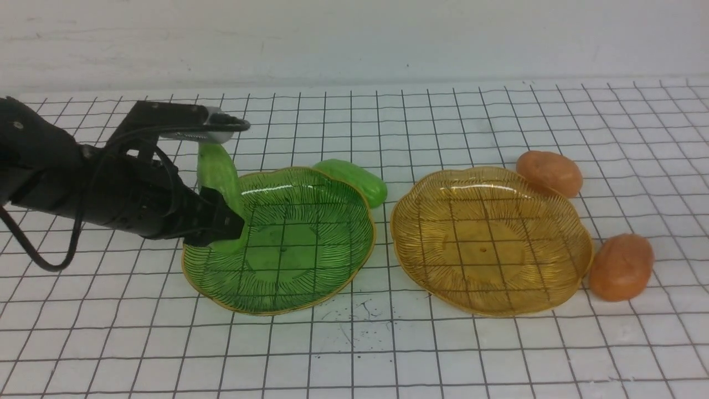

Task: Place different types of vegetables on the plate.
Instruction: 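Put the green cucumber next to the left plate into that plate, then put the potato onto the plate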

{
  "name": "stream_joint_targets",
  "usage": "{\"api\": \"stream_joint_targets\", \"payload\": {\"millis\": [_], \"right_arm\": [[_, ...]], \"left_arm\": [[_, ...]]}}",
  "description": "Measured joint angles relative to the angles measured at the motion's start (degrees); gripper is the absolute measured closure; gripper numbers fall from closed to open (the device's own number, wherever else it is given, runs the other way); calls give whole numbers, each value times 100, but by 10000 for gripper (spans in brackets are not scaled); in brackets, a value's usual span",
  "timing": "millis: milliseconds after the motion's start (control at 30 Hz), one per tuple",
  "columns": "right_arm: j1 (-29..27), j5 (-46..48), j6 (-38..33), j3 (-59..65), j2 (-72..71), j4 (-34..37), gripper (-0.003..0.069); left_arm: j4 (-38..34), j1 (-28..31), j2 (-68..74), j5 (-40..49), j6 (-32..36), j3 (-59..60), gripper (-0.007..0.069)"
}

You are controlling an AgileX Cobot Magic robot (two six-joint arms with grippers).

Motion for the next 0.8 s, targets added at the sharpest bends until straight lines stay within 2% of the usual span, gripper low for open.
{"api": "stream_joint_targets", "payload": {"millis": [133, 167, 233, 333, 467, 533, 567, 600, 667, 733, 767, 800], "right_arm": [[-428, -150, -542, -156, 865, 623, 650], [-476, -150, -573, -167, 911, 665, 645], [-750, -189, -949, -340, 1458, 1272, 596], [-893, -348, -1375, -561, 1990, 1924, 482], [-858, -508, -1541, -788, 2450, 2290, 302], [-775, -588, -1555, -872, 2659, 2305, 190], [-703, -641, -1561, -919, 2823, 2293, 107], [-652, -691, -1561, -934, 2916, 2285, 62], [-569, -754, -1566, -943, 3075, 2257, 10], [-526, -803, -1566, -945, 3157, 2242, -8], [-449, -908, -1574, -952, 3282, 2237, -24], [-420, -997, -1576, -952, 3378, 2225, -29]], "left_arm": [[0, -181, 122, -8, 7, 0, 64], [0, -181, 122, -8, 7, 0, 61], [0, -292, 122, -16, 13, -5, 33], [-29, -322, 116, 28, 6, -11, 35], [-128, -329, 2, 261, -14, -11, 80], [-149, -329, -143, 376, -14, -11, 133], [-149, -329, -259, 424, -14, -11, 186], [-149, -329, -348, 450, -14, -11, 221], [-154, -329, -566, 539, -14, -11, 315], [-154, -329, -719, 582, -14, -11, 386], [-154, -329, -954, 665, -14, -11, 498], [-154, -329, -1103, 715, -14, -11, 551]]}}
